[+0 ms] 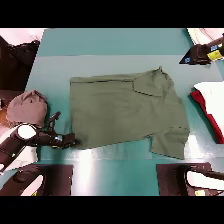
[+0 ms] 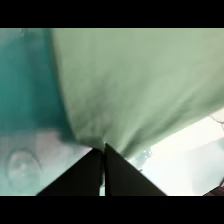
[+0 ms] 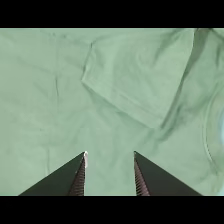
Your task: Fold the shirts.
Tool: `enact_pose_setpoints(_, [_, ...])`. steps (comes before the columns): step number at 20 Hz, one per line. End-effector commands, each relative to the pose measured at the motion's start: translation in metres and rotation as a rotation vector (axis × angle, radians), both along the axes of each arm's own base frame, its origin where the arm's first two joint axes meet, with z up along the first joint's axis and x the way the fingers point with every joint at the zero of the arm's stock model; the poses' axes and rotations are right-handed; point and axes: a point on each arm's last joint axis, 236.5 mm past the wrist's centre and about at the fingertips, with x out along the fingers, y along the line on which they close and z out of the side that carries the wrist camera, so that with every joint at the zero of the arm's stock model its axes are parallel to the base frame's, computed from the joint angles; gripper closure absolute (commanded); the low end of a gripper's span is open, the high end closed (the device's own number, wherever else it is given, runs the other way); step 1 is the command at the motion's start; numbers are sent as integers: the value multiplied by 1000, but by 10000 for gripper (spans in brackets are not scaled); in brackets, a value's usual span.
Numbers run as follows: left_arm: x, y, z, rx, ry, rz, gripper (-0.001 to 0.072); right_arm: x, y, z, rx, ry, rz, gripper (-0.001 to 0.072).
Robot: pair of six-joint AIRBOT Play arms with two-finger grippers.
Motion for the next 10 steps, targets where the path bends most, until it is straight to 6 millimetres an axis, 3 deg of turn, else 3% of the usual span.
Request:
enact_pose_setpoints(1, [28, 16, 28, 102, -122, -83, 685, -14, -20, -7, -6, 69, -28, 379])
enact_pose_setpoints(3, [53, 45, 53, 257, -220, -137, 685, -24, -43, -16, 2, 101, -92, 379])
enact_pose_setpoints(5, [76, 76, 76, 404, -293, -131, 685, -45, -66, -42, 21, 171, -171, 378])
enact_pose_setpoints(7, [90, 83, 91, 439, -343, -107, 685, -75, -88, -81, 55, 266, -268, 378])
enact_pose_setpoints(10, [96, 80, 93, 424, -363, -94, 684, -130, -106, -150, 121, 425, -387, 378])
